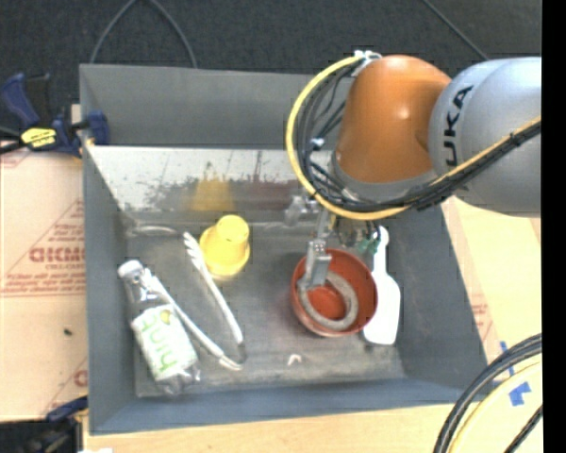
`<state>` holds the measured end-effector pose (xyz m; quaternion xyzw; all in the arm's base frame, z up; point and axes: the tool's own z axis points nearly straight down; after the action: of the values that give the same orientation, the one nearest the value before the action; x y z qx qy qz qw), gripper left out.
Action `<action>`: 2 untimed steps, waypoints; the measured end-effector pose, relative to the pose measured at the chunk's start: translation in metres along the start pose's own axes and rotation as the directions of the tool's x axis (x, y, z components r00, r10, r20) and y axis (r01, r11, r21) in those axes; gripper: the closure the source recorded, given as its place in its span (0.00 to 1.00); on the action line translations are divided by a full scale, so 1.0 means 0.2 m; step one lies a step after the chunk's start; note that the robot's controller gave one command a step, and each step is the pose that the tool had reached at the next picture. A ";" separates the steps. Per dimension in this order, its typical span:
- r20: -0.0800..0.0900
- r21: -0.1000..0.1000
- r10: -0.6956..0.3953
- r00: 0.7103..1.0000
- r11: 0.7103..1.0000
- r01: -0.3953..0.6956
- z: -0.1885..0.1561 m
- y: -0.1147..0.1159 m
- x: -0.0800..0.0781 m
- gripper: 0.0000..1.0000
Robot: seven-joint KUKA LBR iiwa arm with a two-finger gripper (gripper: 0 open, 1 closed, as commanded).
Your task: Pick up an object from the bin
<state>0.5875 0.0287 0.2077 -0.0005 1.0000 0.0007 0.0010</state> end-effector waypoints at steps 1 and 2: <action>-0.001 0.000 0.000 1.000 1.000 0.000 0.00 0.00 0.00 0.00; 0.008 0.000 0.038 0.999 0.999 -0.038 0.11 0.03 0.19 0.00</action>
Offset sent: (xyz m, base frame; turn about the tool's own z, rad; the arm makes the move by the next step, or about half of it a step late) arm -0.0955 0.0177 -0.0533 0.0882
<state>0.5487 0.0352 0.1866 0.0187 0.9998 0.0005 0.0048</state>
